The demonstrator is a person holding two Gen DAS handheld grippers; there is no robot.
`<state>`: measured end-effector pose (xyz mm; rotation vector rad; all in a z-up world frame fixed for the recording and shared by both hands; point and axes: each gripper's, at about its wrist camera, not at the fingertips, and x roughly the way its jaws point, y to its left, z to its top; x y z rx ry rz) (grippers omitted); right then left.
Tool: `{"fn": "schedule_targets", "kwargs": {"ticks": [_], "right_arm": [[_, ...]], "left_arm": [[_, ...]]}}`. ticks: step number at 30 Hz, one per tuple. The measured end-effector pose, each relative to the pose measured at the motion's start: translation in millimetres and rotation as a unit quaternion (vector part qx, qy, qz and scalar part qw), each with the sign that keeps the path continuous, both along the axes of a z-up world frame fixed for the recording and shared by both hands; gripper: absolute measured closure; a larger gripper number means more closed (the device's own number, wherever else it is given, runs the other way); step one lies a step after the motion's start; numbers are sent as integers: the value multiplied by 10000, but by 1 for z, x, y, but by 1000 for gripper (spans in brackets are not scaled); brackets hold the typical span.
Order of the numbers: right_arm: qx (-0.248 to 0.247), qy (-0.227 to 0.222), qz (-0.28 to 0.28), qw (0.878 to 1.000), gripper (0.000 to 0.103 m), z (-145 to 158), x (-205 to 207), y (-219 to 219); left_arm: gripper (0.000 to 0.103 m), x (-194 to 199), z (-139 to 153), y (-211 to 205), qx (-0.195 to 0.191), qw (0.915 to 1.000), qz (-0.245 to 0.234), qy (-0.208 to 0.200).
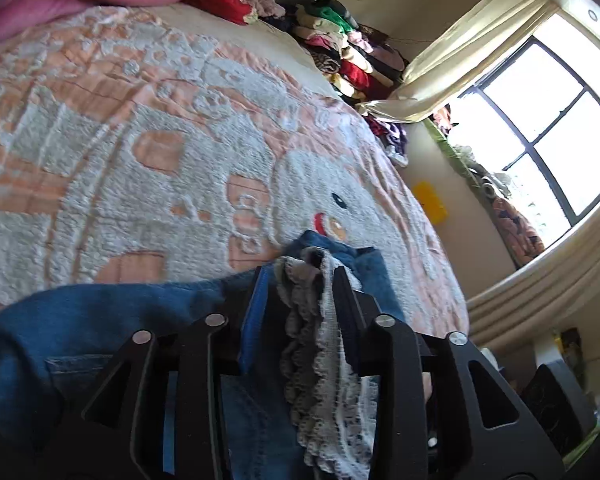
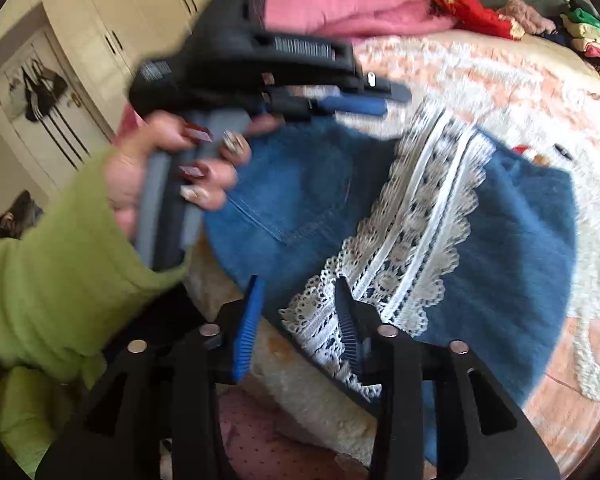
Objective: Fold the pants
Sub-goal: 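Lift the lace-trimmed leg with the left gripper and fold it over the other leg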
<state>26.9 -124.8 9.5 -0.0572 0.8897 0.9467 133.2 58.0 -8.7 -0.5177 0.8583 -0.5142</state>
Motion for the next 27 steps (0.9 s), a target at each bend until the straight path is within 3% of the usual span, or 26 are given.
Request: {"fn": "schedule_targets", "kwargs": {"ticks": [3,8,10,12,13,19,22,24,27], "right_arm": [[17,-247,-450,9987,55,12,7,-27],[-309,-269,-1203,9919,55,2,31,-54],[-429,-195,-1409,9889,55,-5,40,-61],[-502,-65,-1547,9867,55,-13,52,-69],[-528,-24,-1587,9859,55,-18,59,-74],[-610,-115,-1715,9832,55,-20,82,-70],[-852,-31,-1707,9816,55,-32,93,-61],[-1064,37,-1720,9793,55,-41,98,-54],[-1099,-32,-1695,9794,52,-43,98,-52]], "left_arm": [[71,2,1,-9,-101,9999,-108,8],[50,15,-12,-16,-150,9993,-136,313],[51,21,-19,-23,-44,9987,-150,489],[90,26,-24,-30,73,9981,-183,591],[93,26,-22,-35,99,9980,-216,584],[93,16,14,-42,511,9979,-369,-172],[90,25,1,-36,812,9965,-198,54],[83,30,-13,-33,978,9947,-125,305],[74,25,-18,-26,931,9950,-77,345]]}}
